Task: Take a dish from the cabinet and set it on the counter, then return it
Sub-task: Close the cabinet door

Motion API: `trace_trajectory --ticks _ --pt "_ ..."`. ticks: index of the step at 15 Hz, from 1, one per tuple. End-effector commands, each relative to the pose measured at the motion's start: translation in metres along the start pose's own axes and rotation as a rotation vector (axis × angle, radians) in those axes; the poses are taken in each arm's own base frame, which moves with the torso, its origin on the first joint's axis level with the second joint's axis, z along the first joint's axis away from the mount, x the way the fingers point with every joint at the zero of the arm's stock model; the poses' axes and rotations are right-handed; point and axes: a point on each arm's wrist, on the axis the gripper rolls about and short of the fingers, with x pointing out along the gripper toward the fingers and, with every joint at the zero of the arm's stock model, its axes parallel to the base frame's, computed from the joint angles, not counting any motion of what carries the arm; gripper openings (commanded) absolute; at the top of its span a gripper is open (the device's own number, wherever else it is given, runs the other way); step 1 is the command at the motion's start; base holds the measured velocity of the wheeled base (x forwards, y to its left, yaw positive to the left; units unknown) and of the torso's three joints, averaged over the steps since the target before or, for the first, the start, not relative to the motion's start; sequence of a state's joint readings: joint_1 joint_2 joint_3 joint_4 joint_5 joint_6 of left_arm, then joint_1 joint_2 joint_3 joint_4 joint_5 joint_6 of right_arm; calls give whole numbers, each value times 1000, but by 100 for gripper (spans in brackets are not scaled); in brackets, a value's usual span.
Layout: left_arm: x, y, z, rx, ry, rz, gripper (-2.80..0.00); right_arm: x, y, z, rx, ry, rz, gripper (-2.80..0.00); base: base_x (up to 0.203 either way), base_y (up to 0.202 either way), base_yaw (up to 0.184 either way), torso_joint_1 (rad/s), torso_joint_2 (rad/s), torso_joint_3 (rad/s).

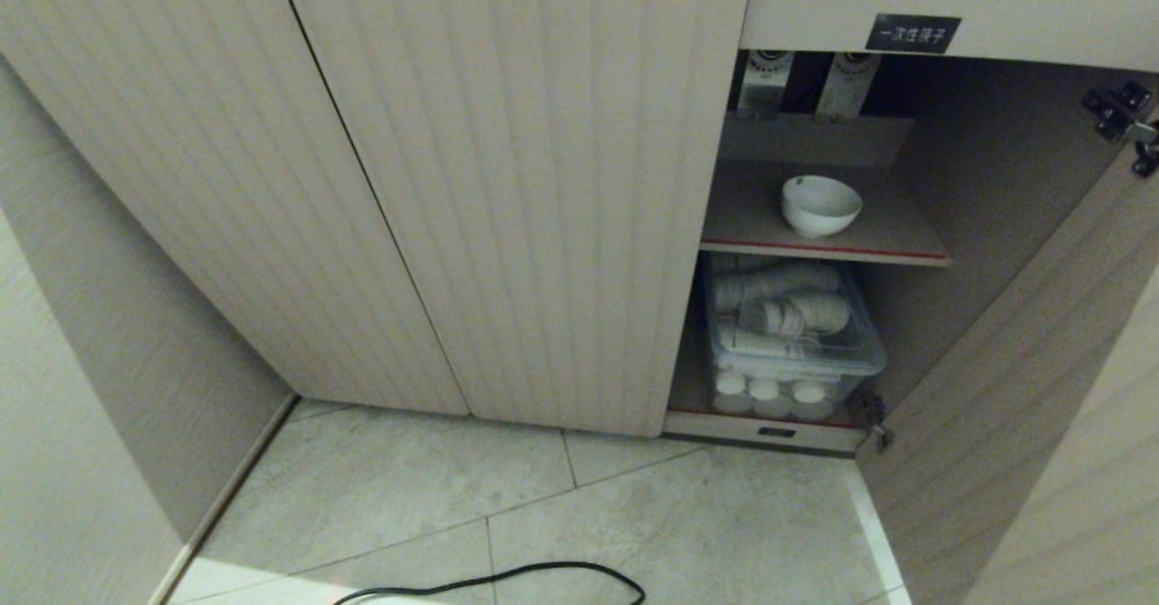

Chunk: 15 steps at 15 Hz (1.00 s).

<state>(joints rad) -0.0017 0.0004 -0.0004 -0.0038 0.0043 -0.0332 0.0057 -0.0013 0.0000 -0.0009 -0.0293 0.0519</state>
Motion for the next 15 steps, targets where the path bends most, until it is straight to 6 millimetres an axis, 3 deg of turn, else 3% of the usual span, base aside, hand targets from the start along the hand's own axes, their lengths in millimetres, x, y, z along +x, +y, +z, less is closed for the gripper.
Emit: trace_trajectory --ticks 1,15 --pt "0 0 0 0 -1 0 -280 0 0 0 0 1 1 -280 0 0 0 0 0 0" --pt "0 0 0 -1 -1 0 -280 0 0 0 0 1 -1 -280 0 -4 0 0 0 0"
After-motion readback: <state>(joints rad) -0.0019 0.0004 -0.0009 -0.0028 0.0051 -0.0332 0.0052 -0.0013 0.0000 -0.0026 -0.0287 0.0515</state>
